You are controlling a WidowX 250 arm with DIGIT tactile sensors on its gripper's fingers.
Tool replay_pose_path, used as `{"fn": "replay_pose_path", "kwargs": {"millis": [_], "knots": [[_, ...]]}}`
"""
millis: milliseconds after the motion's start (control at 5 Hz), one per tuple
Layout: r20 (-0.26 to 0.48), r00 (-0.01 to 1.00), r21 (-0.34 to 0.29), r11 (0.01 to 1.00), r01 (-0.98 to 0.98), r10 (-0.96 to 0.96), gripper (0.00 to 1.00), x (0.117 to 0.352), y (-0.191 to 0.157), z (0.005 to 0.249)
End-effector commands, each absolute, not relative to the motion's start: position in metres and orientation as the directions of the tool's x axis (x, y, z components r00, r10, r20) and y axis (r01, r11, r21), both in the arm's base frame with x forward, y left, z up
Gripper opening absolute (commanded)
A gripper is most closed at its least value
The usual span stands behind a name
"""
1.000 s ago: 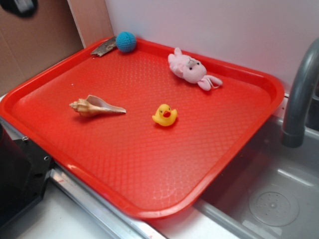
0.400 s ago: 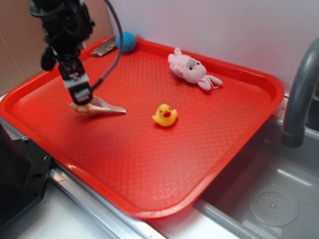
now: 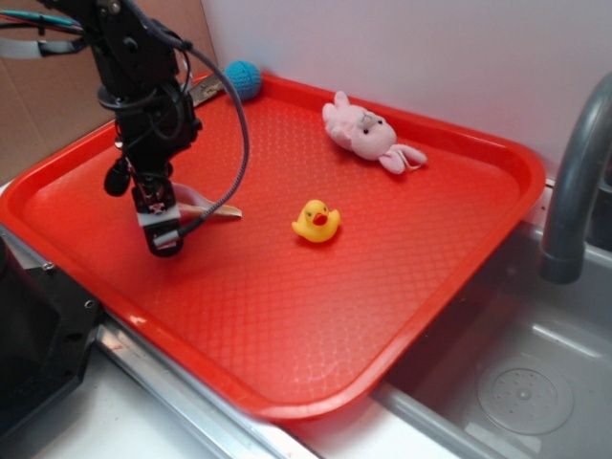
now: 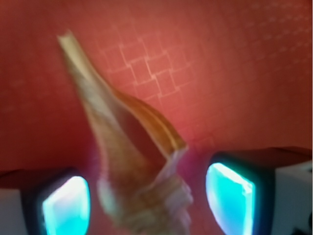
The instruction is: Grab the shell.
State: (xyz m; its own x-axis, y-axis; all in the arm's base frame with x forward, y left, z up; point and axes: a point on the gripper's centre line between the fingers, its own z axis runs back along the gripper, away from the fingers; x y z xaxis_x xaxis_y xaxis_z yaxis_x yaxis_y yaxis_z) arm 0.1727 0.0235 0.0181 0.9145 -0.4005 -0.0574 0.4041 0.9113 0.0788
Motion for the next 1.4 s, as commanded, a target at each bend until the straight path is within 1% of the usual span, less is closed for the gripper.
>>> {"fn": "replay_pose_path", "kwargs": {"millis": [0,200,400,600,800,1000,1200], "knots": [[-0.03,0.924,0.045,0.923,0.383,-0.382,0.0,0.179,0.018,0.002],[-0.026,0.938,0.037,0.937,0.348,-0.347,0.0,0.179,0.017,0.005],[0.005,0.969,0.028,0.969,0.246,-0.246,0.0,0.179,0.019,0.039],[0.059,0.998,-0.002,1.0,0.017,-0.016,0.0,0.181,0.028,0.089],[0.126,0.972,-0.012,0.98,-0.201,0.201,0.0,0.173,0.033,0.139],[0.108,0.92,-0.024,0.926,-0.377,0.377,0.0,0.162,0.034,0.189],[0.06,0.892,0.009,0.893,-0.45,0.448,0.0,0.166,0.028,0.24]]}}
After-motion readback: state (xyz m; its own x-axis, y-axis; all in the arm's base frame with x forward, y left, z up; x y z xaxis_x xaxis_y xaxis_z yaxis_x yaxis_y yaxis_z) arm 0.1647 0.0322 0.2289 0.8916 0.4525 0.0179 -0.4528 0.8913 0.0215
